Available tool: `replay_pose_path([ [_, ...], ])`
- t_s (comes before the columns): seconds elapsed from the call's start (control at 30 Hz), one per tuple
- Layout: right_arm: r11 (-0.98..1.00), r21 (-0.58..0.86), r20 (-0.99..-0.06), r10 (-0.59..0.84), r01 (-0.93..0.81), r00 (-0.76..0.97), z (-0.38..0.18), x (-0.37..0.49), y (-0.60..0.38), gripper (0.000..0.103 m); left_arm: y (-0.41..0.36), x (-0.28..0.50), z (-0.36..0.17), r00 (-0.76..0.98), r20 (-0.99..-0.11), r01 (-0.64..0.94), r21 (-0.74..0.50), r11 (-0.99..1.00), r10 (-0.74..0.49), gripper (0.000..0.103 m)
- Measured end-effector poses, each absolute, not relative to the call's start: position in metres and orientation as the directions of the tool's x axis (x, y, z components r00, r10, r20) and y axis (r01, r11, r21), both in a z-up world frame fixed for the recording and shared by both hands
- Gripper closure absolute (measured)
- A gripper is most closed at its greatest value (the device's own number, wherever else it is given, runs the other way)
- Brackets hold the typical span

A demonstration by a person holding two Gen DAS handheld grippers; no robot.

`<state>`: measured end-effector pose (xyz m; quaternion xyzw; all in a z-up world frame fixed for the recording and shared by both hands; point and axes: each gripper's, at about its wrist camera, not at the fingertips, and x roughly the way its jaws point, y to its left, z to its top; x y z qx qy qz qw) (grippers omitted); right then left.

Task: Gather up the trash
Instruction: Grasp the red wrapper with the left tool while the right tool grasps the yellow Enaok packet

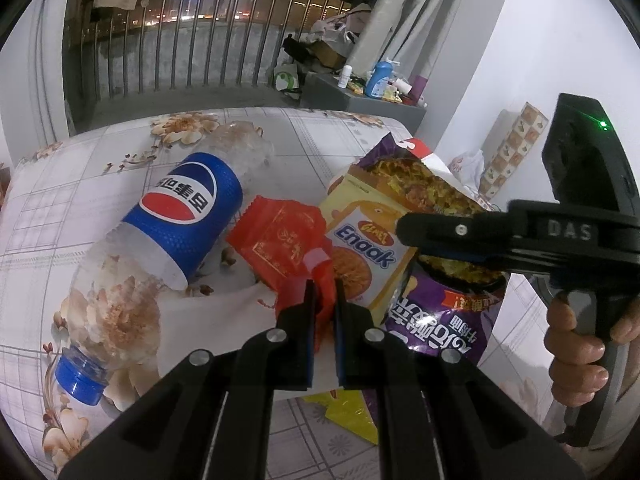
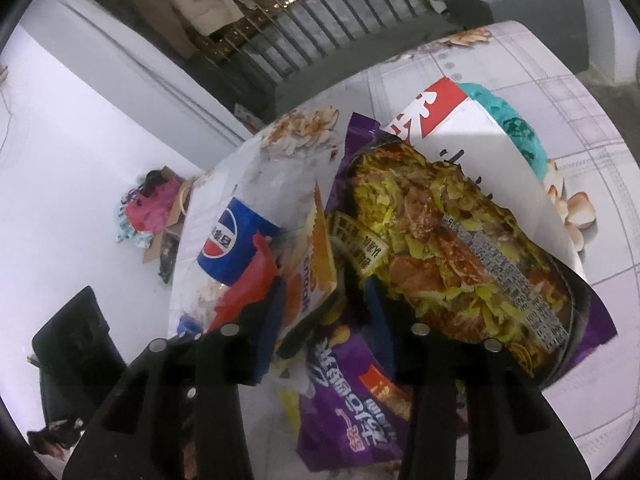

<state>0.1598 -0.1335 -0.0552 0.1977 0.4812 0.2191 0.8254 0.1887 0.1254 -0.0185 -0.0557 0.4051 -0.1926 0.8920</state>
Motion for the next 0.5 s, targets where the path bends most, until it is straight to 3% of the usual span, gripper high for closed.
replay_pose_path([
  [0.23, 0.804, 0.566, -0.679, 0.58, -0.183, 0.45, -0.055, 0.163, -0.134, 0.099, 0.126, 0.19, -0.017, 0.601, -0.701, 0.295, -0.251, 0.922, -0.384, 0.096],
  [0.5, 0.753, 0.622, -0.594, 0.632, -0.213, 0.498, -0.032, 0.153, -0.152, 0.103, 0.138, 0.182, 0.013, 0.673, -0.642, 0.287, -0.23, 0.93, -0.367, 0.097],
])
